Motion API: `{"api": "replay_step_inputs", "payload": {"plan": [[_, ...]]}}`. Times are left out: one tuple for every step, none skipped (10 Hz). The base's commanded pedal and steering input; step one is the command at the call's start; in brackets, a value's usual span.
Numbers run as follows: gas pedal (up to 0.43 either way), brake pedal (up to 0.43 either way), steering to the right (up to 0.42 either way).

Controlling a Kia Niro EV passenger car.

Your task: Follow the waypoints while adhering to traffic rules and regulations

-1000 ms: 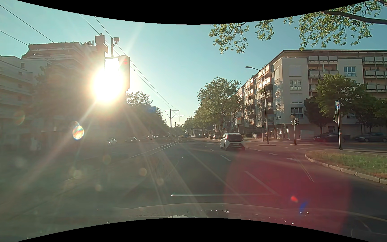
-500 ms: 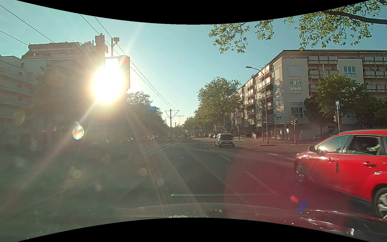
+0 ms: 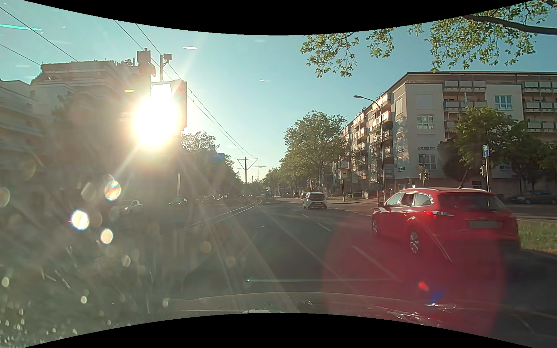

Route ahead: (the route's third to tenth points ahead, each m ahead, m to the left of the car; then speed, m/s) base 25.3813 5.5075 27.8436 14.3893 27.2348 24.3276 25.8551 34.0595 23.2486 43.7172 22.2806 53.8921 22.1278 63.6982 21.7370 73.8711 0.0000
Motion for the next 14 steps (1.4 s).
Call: {"api": "replay_step_inputs", "payload": {"plan": [[0.000, 0.226, 0.000], [0.000, 0.226, 0.000], [0.000, 0.226, 0.000], [0.000, 0.226, 0.000], [0.000, 0.226, 0.000], [0.000, 0.220, 0.000], [0.000, 0.226, 0.000], [0.000, 0.220, 0.000], [0.000, 0.226, 0.000], [0.000, 0.226, 0.000], [0.000, 0.226, 0.000], [0.000, 0.226, 0.000], [0.000, 0.226, 0.000], [0.000, 0.226, 0.000]]}}
